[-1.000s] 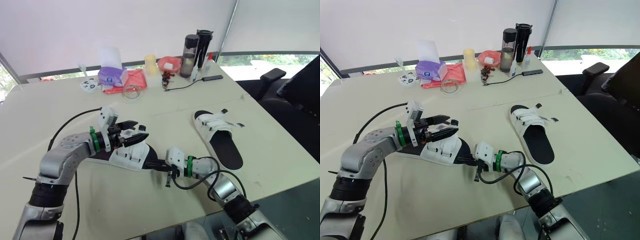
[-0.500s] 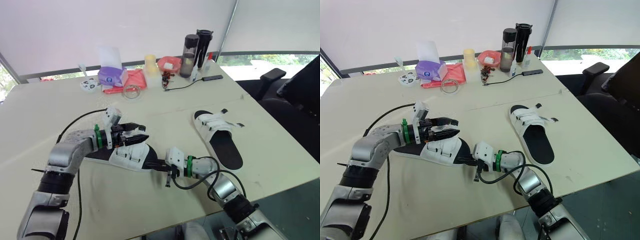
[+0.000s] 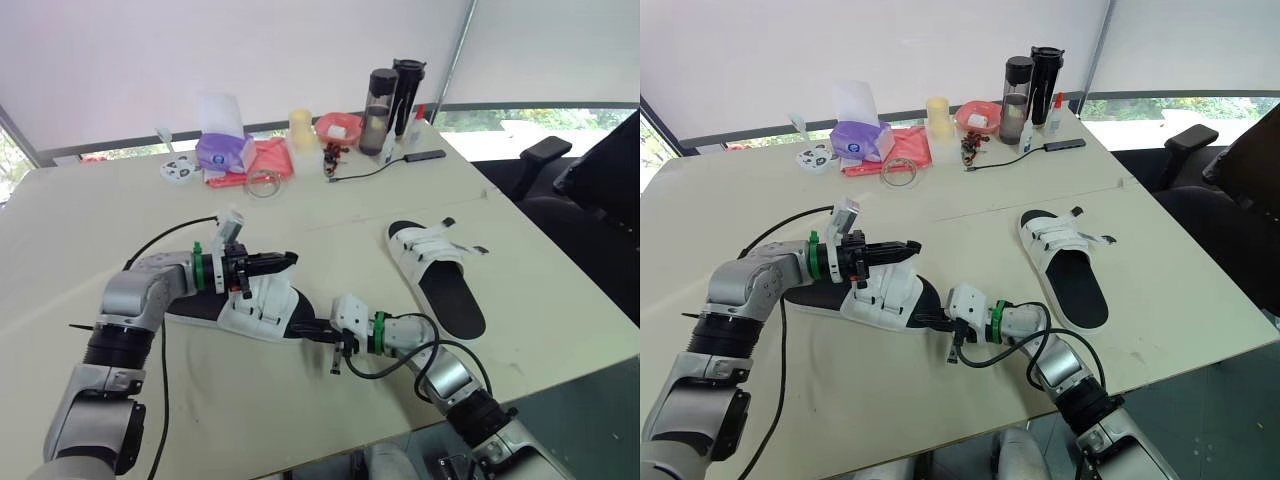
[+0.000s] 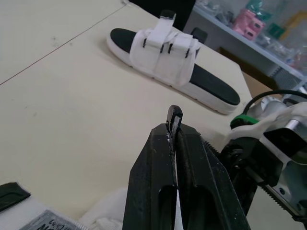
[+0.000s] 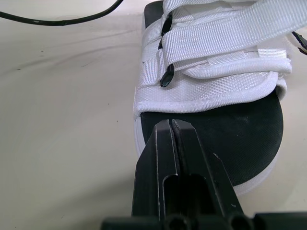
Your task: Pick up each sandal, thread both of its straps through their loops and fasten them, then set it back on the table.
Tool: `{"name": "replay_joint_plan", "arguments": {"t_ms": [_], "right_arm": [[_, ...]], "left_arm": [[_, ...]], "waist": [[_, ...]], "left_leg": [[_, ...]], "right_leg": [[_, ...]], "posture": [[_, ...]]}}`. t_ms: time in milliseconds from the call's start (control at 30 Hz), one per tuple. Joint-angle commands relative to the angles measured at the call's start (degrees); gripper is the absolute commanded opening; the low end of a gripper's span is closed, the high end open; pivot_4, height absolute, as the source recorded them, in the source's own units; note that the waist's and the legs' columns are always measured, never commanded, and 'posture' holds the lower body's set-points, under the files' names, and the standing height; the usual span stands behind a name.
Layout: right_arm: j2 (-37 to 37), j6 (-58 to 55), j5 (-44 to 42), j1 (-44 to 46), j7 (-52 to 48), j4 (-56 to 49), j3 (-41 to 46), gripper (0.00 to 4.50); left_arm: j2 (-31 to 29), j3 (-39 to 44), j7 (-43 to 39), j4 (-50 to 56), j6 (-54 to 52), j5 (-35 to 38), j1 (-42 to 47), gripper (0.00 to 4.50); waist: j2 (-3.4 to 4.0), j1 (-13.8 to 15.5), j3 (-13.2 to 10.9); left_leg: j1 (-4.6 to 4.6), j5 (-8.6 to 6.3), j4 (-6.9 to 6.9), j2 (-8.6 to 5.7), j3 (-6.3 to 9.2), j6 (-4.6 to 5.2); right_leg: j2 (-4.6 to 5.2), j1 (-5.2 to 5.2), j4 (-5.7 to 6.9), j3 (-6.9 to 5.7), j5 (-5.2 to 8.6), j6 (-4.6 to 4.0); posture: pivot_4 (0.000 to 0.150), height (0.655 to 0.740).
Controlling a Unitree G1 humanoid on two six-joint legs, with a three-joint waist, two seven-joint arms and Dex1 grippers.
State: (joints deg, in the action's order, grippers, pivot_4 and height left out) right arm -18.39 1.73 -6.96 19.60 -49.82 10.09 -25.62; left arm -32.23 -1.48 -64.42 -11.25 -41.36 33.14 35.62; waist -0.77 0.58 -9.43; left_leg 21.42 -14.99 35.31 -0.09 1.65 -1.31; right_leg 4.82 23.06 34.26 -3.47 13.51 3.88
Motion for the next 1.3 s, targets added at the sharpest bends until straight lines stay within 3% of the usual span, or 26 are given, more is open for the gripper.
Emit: {"name": "replay_joint_plan", "arguments": {"t_ms": [33, 400, 667, 1033, 1300], "right_arm": [[-1.37, -4.58, 5.58, -3.19, 1.93, 9.64, -1.72, 0.0], [-1.42, -3.24, 6.62, -2.47, 2.16, 10.98, -2.35, 0.0], [-1.34, -3.33, 6.62, -2.97, 2.73, 10.75, -2.32, 0.0], [-1.34, -3.44, 6.64, -3.15, 2.59, 10.63, -2.49, 0.0], [-1.45, -3.46, 6.7, -3.69, 2.81, 10.14, -2.4, 0.0]], "left_arm": [[-0.29, 1.77, -2.35, -0.44, -2.11, 2.4, 4.12, 0.07], [3.66, 2.11, -2.33, -11.06, -0.29, -0.89, 10.86, 0.07], [3.42, 6.52, -6.69, -9.23, -8.58, 6.42, 11.19, 0.07], [5.6, 1.7, -2.83, -17.43, -0.85, -2.88, 12.71, 0.07], [8.36, -5.44, -1.41, -31.47, 13.26, -16.46, 17.16, 0.07]], "waist": [[-0.01, -0.01, 0.0], [-0.06, 0.06, -0.04], [-0.1, 0.06, -0.07], [-0.1, 0.1, -0.07], [-0.07, 0.22, -0.02]], "left_leg": [[0.0, 0.0, 0.0, 0.0, 0.0, 0.0], [0.04, 0.01, 0.28, 0.01, 0.04, 0.02], [0.1, 0.01, 0.47, 0.02, 0.06, 0.01], [0.07, 0.01, 0.52, 0.01, 0.08, 0.01], [0.03, 0.0, 0.67, 0.0, 0.1, 0.01]], "right_leg": [[-0.01, 0.0, 0.0, 0.0, 0.0, 0.0], [-0.09, -0.04, 0.18, 0.0, -0.01, 0.01], [-0.07, -0.07, 0.21, 0.01, 0.0, 0.01], [-0.06, -0.16, 0.22, 0.01, -0.01, 0.02], [-0.06, -0.28, 0.23, 0.0, -0.02, 0.03]], "posture": [[0.15, 0.74], [0.15, 0.74], [0.15, 0.74], [0.15, 0.74], [0.15, 0.74]]}}
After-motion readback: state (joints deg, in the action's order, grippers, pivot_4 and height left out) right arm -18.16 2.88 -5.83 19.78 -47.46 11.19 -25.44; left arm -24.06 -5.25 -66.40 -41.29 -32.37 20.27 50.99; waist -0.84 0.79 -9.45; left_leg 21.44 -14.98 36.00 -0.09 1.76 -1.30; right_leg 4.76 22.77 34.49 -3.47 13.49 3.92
